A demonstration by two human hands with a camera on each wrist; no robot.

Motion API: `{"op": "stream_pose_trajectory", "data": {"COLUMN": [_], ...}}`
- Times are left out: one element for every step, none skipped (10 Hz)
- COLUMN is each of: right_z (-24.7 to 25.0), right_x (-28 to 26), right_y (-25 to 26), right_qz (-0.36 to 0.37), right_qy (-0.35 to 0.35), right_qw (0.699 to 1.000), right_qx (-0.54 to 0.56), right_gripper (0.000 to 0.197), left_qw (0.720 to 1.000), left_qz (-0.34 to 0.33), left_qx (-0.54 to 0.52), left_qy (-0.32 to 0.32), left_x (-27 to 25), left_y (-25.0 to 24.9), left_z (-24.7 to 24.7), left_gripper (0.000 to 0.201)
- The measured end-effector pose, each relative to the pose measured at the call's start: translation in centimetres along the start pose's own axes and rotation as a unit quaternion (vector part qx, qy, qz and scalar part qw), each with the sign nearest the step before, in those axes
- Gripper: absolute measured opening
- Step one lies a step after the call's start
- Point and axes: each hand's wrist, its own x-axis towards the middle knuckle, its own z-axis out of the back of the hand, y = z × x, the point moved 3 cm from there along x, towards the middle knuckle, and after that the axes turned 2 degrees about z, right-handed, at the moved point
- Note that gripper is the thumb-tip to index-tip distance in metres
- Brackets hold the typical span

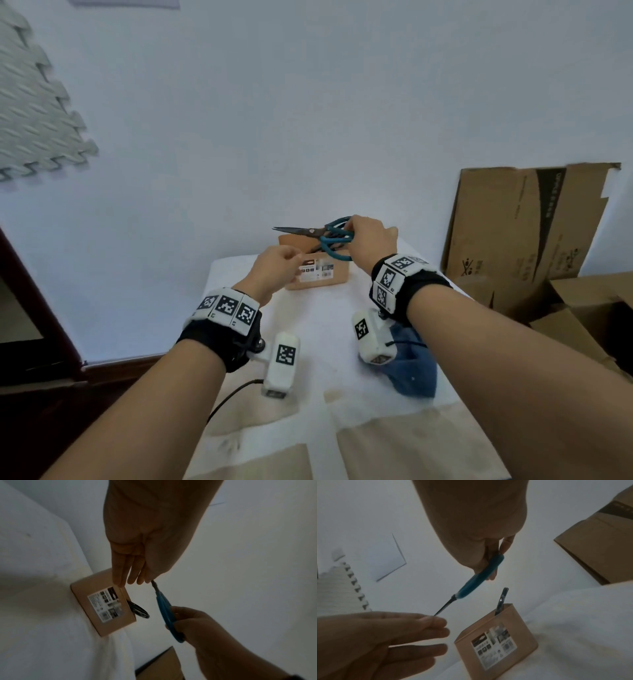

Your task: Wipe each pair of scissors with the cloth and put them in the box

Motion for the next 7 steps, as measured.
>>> {"op": "stream_pose_trajectory", "data": {"right_z": [-0.7, -1.6, -2.9, -4.6, -6.1, -7.9, -8.7], "right_x": [3.6, 6.1, 7.4, 8.4, 9.2, 10.1, 10.6], "right_y": [0.4, 0.2, 0.1, 0.4, 0.8, 0.7, 0.9], "right_qz": [0.015, 0.027, 0.036, 0.062, 0.071, 0.057, 0.006], "right_qy": [0.032, 0.028, 0.043, 0.069, 0.085, 0.112, 0.117], "right_qw": [0.994, 0.984, 0.975, 0.969, 0.971, 0.977, 0.99], "right_qx": [-0.101, -0.174, -0.215, -0.229, -0.212, -0.174, -0.08], "right_gripper": [0.026, 0.022, 0.019, 0.019, 0.025, 0.031, 0.03], "left_qw": [0.989, 0.974, 0.968, 0.971, 0.971, 0.972, 0.973], "left_qz": [-0.027, -0.039, -0.029, -0.026, -0.027, -0.028, -0.028], "left_qx": [0.135, 0.216, 0.246, 0.239, 0.236, 0.231, 0.229], "left_qy": [-0.057, -0.054, -0.031, -0.022, -0.019, -0.019, -0.021], "left_x": [2.3, 4.4, 6.1, 7.3, 8.1, 8.8, 9.2], "left_y": [0.5, 0.9, 1.5, 1.8, 2.1, 2.9, 3.5], "left_z": [1.7, 2.4, 2.2, 1.8, 1.4, 1.2, 1.3], "left_gripper": [0.029, 0.033, 0.035, 0.036, 0.039, 0.038, 0.038]}}
